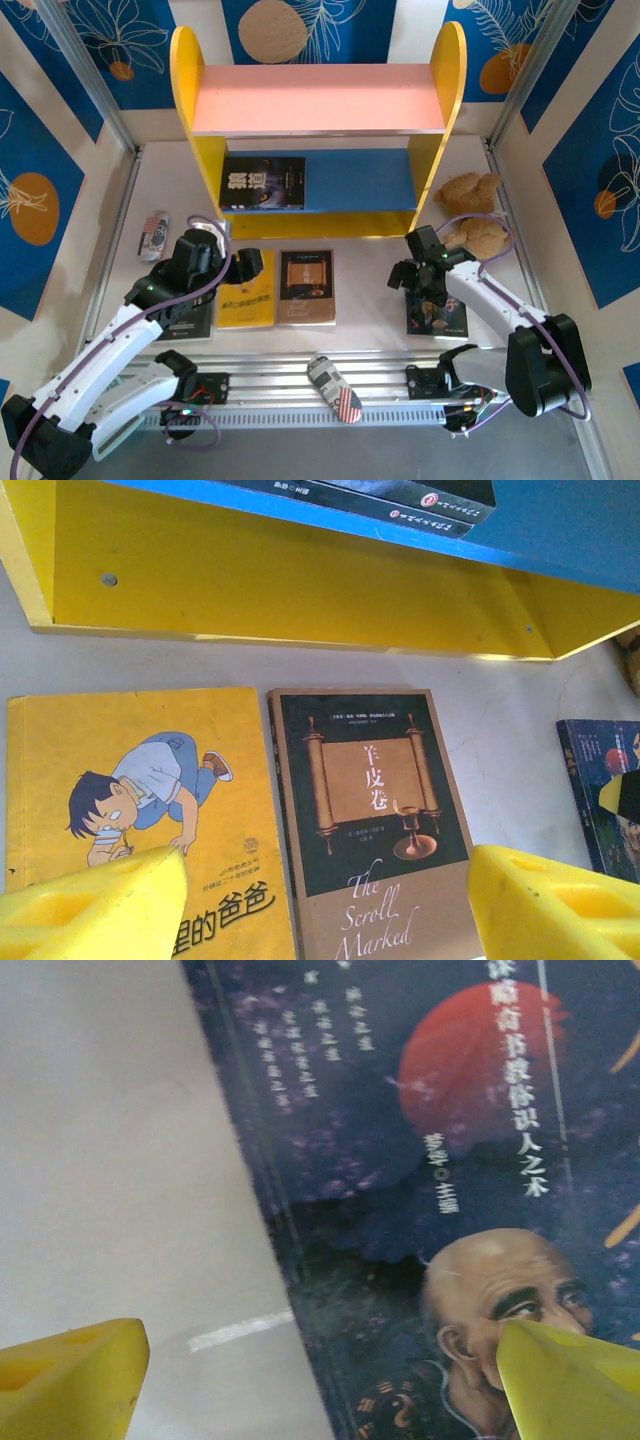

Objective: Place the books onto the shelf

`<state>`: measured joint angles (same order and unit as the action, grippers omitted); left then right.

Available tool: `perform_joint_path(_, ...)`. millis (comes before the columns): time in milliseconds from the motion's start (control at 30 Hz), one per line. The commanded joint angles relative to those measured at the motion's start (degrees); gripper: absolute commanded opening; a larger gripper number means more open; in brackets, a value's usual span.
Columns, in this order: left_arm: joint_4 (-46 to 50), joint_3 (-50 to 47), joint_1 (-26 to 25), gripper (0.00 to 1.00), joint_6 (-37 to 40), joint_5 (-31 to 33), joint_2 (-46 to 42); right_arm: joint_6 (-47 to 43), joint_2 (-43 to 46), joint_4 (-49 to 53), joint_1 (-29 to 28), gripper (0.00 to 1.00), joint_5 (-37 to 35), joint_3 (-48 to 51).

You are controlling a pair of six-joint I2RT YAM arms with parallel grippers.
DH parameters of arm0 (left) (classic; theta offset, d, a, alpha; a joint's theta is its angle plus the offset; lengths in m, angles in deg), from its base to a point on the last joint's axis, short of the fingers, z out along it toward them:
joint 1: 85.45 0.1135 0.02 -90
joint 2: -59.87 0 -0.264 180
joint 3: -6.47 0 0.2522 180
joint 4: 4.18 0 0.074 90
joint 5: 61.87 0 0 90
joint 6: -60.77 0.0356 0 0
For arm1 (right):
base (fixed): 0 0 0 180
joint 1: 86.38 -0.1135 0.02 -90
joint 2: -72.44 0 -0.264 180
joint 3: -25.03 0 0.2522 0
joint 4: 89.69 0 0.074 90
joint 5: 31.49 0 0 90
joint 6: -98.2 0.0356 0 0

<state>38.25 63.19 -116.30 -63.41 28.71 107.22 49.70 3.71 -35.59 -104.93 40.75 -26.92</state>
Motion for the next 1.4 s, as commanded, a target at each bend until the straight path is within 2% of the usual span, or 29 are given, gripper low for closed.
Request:
perform_joint_path(0, -1.8, 0.1, 0.7, 0.74, -0.9, -2.1, -0.1, -1.5, -2.2, -0.3, 0.5, 0.91, 3.4, 0.8)
perform_joint_path(133, -1.7, 0.3, 0.7, 0.73, -1.2, -2.6, 0.3, -2.5, -5.9, -2.1, -0.2, 0.90, 7.2, 0.4)
perform_joint_path(400, -3.2, -0.1, 0.5, 0.71, -2.7, -3.5, 0.1, -0.4, -10.2, -11.3, -6.8, 0.89, 16.3, -0.4)
perform_joint_path(700, -8.4, -2.6, -1.1, 0.71, -5.3, -6.1, 3.6, 1.9, -17.0, -20.6, -14.1, 0.88, 22.6, -7.2)
perform_joint_path(833, -10.6, -3.1, -3.1, 0.71, -6.6, -5.9, 5.6, 0.6, -19.0, -19.1, -15.5, 0.86, 22.6, -11.1)
perform_joint_path(933, -11.8, -3.0, -5.3, 0.70, -7.0, -5.3, 7.2, -0.2, -16.2, -18.2, -13.5, 0.86, 22.3, -10.1)
perform_joint_path(1200, -15.7, 0.1, -12.2, 0.69, -7.1, -3.5, 15.4, -4.0, -0.3, -11.5, -1.9, 0.87, 22.7, -2.3)
perform_joint_path(1367, -18.3, 4.4, -16.1, 0.67, -7.6, -3.4, 24.2, -8.0, 1.6, -8.2, 3.7, 0.88, 22.6, -0.5)
